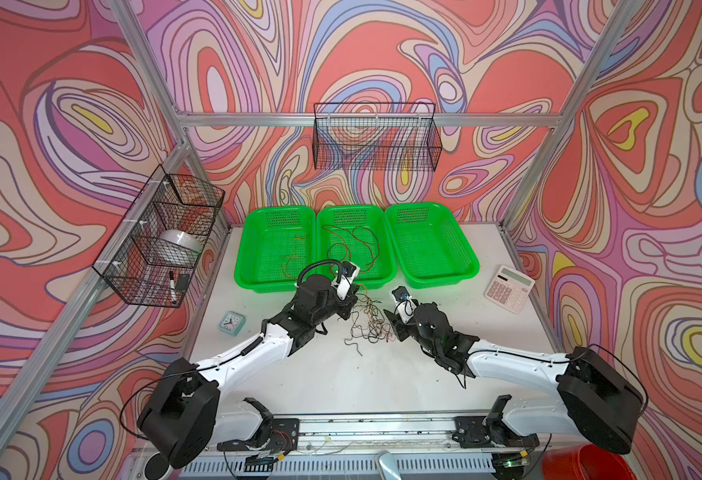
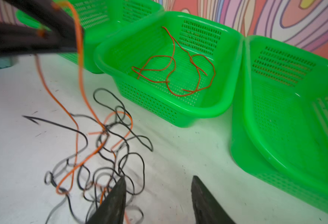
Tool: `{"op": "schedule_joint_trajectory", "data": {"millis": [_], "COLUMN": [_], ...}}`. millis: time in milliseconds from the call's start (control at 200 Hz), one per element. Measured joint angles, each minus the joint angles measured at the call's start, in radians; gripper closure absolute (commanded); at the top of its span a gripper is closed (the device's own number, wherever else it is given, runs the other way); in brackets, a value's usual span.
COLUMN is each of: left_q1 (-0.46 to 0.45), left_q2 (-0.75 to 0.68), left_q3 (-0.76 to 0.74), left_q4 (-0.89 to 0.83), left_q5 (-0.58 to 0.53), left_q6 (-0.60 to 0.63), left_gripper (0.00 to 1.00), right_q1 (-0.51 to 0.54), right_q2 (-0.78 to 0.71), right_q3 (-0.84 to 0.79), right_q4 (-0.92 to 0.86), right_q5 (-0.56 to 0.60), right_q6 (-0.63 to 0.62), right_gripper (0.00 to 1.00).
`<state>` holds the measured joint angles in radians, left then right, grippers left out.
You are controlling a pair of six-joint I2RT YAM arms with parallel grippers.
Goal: Untangle the cables
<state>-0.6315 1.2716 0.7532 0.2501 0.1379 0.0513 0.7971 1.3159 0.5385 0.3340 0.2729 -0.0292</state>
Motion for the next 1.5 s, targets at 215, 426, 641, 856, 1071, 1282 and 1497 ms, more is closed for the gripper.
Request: {"op": "schedule_joint_trajectory", "data": {"millis": [215,426,641,856,1071,1282,1497], "left_q1": [-0.096,-0.127,-0.179,-0.235,-0.239,-0.247,-0.252], "left_q2": [-0.018,-0.017,-0.014,-0.014,-0.013,-0.014,-0.021], "left_q3": [0.098,0.17,0.23,0.285,0.339,0.426,0.526], "left_q4": [-0.09,-0.161,-0.2,-0.23,-0.297,-0.321,-0.321], "left_q5": [-0.064,-0.114,-0.136,-0.142,-0.146,-0.138,-0.136], "left_q6": [0.083,0.139,0.18,0.215,0.226,0.236,0.269], "left_gripper": [1.0,1.0,1.0,1.0,1.0,1.0,1.0], "right_q1": [-0.001,-0.001,-0.001,-0.001,-0.006,-0.004,-0.004], "right_q2": [-0.106,-0.218,-0.193,-0.082,-0.02,0.052,0.098], "right_q3": [0.0,0.003,0.028,0.078,0.079,0.02,-0.072], "right_q4": [-0.023,0.011,0.04,0.074,0.18,0.269,0.307], "right_q5": [-0.027,-0.172,-0.277,-0.261,-0.227,-0.214,-0.214], "right_q6": [-0.046,-0.069,-0.063,-0.029,0.048,0.108,0.145], "right_gripper": [0.37,0.36,0.41,0.57,0.68,0.69,0.68]}}
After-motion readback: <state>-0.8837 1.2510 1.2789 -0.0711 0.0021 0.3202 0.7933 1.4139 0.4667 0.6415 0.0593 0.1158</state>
